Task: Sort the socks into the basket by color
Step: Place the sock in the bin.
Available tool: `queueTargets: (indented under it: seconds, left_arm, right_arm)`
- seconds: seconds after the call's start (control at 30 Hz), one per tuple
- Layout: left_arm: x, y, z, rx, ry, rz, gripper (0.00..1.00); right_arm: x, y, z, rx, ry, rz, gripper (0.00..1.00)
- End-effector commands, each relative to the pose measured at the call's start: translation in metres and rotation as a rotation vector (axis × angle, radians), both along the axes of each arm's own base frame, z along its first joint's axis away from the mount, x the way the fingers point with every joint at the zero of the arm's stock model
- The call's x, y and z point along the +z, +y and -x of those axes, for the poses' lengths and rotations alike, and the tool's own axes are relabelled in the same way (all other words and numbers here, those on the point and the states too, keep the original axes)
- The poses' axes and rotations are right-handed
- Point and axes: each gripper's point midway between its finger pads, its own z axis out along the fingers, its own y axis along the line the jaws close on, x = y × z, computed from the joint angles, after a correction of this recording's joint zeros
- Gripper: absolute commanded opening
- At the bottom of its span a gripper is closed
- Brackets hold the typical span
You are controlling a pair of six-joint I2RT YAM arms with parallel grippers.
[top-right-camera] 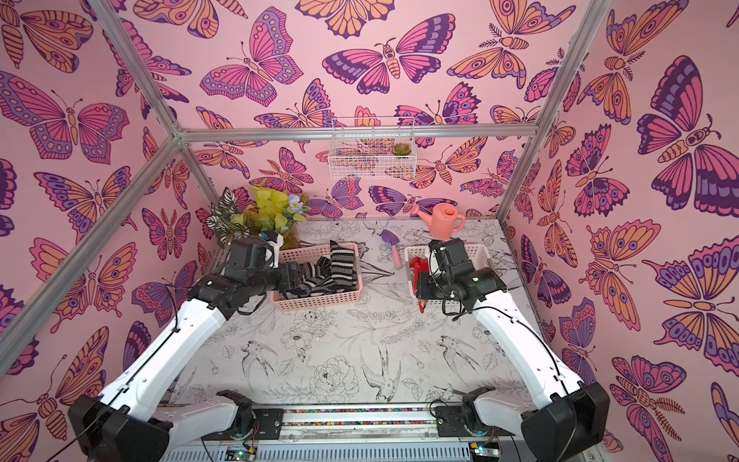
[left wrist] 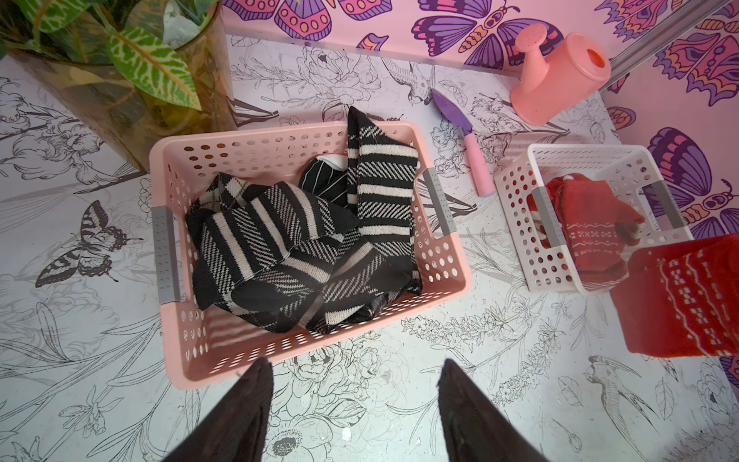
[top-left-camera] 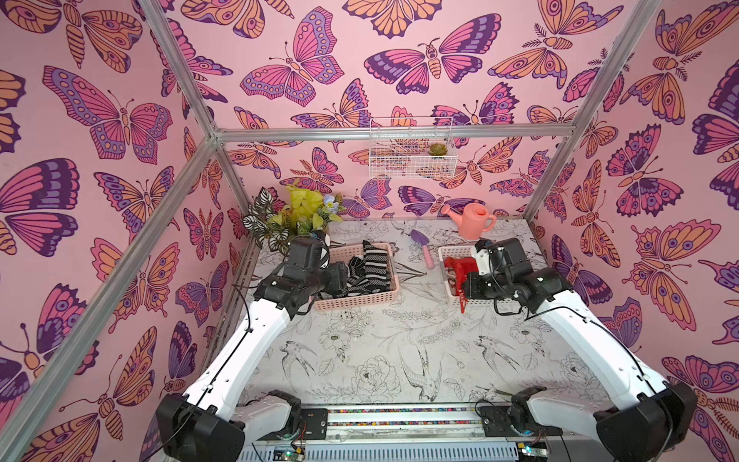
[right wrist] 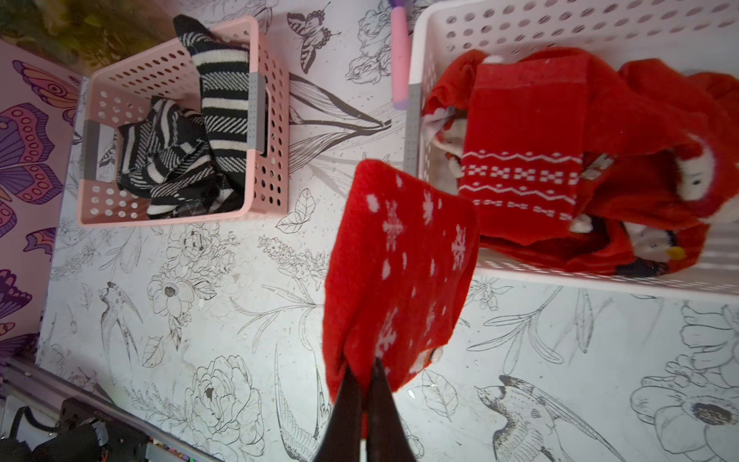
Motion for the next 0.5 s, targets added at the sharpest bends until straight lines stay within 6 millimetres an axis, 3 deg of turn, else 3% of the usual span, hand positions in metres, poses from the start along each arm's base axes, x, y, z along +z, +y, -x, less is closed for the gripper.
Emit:
queueTargets:
  seconds: [0.0, 0.47]
  left_arm:
    - [-0.006, 0.000, -0.001, -0.006, 0.015, -0.007, 0.67]
    - [-0.009, -0.001, -0.001, -0.010, 0.022, -0.004, 0.67]
  right_arm:
    - [0.020, -0.018, -0.002, -0.011, -0.037, 0.017, 0.04]
    - [0.039, -0.082, -0.031, -0.202, -0.101, 0.095, 0.04]
